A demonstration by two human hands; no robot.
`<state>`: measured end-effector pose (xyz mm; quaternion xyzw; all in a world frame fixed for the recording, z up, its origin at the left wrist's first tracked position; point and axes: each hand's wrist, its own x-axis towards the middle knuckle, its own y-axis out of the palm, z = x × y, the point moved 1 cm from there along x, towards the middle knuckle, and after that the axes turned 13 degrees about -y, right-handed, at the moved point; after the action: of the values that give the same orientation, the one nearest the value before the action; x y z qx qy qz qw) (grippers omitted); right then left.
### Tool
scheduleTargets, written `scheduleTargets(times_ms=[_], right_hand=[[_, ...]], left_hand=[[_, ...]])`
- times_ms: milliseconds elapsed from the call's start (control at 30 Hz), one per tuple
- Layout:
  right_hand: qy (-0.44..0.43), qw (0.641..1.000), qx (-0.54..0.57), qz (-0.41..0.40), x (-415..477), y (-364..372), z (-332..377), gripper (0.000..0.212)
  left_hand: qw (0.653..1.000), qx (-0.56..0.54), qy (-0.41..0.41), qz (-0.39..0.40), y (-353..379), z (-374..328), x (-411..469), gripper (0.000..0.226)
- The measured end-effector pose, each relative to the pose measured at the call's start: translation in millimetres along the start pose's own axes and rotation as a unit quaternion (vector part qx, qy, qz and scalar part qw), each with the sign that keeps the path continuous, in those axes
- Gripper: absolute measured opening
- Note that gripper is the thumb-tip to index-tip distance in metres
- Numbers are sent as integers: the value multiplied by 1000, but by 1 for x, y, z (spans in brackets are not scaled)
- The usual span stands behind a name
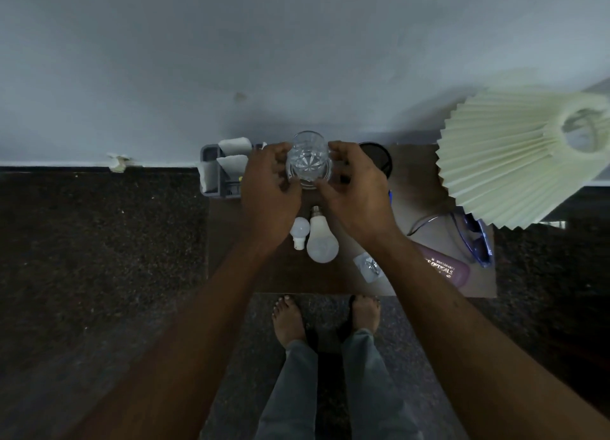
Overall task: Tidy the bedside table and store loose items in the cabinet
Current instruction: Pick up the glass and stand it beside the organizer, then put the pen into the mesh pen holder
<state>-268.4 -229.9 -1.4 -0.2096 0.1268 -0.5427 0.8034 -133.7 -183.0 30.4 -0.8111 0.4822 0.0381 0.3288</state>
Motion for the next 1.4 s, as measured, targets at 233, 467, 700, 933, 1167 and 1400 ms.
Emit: scheduleTargets(times_ms=[233,467,700,933,1167,1400], right_hand=[[-4,999,37,-38,-38,-20,1,50],[40,994,46,-86,-79,-42,-26,50],[91,986,67,-122,-106,-59,-50,44],[163,976,41,-135,-105,-73,-83,34],[175,978,-99,-52,-85,-70,-114,16],[179,970,-165,7,-59,-61,-127,13]], left_hand=[[995,-51,-84,35,27,7,-39,29],[986,-68,-120,93,70,24,-65,22],[977,-64,-129,157,103,28,-78,21],[972,-31,-180,145,134,32,-61,12],[965,21,-245,89,173,44,-26,25],[960,127,-240,63,191,62,-10,13]])
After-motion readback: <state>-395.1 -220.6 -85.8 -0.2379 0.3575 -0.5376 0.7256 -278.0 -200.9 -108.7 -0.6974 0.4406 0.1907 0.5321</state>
